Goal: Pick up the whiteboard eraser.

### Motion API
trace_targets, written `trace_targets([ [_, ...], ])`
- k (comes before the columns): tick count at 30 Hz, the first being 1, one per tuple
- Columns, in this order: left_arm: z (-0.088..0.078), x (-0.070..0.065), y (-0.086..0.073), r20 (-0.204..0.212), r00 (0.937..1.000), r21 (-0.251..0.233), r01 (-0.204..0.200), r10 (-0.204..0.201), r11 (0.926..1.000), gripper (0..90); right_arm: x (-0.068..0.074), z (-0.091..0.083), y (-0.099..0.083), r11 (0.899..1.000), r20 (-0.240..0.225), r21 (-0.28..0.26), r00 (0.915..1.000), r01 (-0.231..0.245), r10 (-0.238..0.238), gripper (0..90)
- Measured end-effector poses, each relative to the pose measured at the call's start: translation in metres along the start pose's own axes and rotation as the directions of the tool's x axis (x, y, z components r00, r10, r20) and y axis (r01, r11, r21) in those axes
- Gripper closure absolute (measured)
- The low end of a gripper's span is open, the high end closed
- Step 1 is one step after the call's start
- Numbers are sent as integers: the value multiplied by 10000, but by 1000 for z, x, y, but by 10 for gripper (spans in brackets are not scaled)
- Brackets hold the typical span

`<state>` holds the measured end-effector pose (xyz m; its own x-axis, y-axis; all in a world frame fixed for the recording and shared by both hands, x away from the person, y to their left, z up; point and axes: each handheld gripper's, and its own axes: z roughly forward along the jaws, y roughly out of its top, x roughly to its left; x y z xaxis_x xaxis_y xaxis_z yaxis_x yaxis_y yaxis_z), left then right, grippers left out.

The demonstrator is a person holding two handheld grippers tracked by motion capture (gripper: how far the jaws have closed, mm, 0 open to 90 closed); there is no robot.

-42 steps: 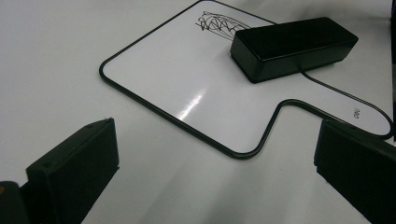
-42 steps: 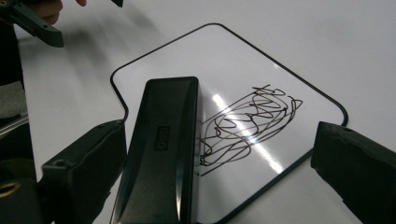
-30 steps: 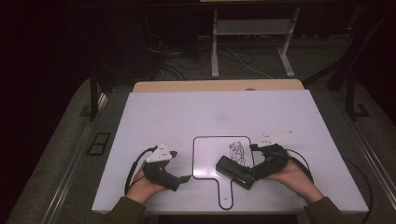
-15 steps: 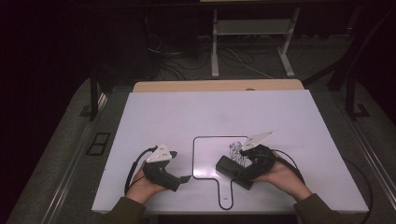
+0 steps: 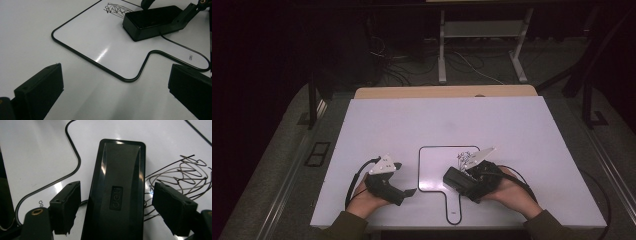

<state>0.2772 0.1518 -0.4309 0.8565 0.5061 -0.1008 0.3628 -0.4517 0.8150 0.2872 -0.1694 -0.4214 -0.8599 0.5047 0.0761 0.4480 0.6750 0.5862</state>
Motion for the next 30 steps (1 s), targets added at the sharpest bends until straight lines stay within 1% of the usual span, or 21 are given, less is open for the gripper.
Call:
trace_targets([
  [1, 0, 0, 0, -5, 10000, 0, -7, 7, 10000, 0, 0, 0, 0, 9999, 14, 92, 10000, 99, -99, 216],
  [2, 0, 0, 0, -6, 10000, -3, 0, 0, 10000, 0, 0, 1, -1, 9996, 136, 171, 9996, 231, -234, 216],
  [4, 0, 0, 0, 1, 10000, -5, -3, 3, 10000, 0, 3, 3, -2, 9996, 69, 223, 9999, 146, -148, 219],
  [5, 0, 0, 0, -7, 10000, 8, -18, 18, 10000, 0, 3, 4, -2, 9995, 111, 255, 9998, 164, -167, 221],
  [6, 0, 0, 0, -8, 10000, 10, -9, 9, 10000, 0, 2, 4, -3, 9989, 225, 315, 9992, 336, -343, 228],
  [7, 0, 0, 0, -3, 10000, 16, 2, -2, 10000, 0, 4, 5, -3, 9993, 134, 306, 9996, 225, -229, 234],
  [12, 0, 0, 0, -7, 10000, 25, 8, -8, 10000, 0, 5, 6, -2, 9987, 334, 382, 9988, 332, -345, 271],
  [13, 0, 0, 0, -3, 10000, 26, 8, -8, 10000, 0, 6, 6, -2, 9988, 301, 383, 9990, 306, -317, 280],
  [19, 0, 0, 0, -4, 10000, 28, 5, -5, 10000, 0, 6, 6, -2, 9989, 436, 361, 9985, 304, -319, 311],
  [27, 0, 0, 0, 14, 10000, 24, 22, -22, 10000, 0, 7, 7, -3, 9990, 400, 409, 9991, 152, -169, 372],
  [30, 0, 0, 0, 21, 10000, 26, 31, -31, 10000, 0, 5, 7, -4, 9987, 483, 463, 9985, 233, -256, 376],
])
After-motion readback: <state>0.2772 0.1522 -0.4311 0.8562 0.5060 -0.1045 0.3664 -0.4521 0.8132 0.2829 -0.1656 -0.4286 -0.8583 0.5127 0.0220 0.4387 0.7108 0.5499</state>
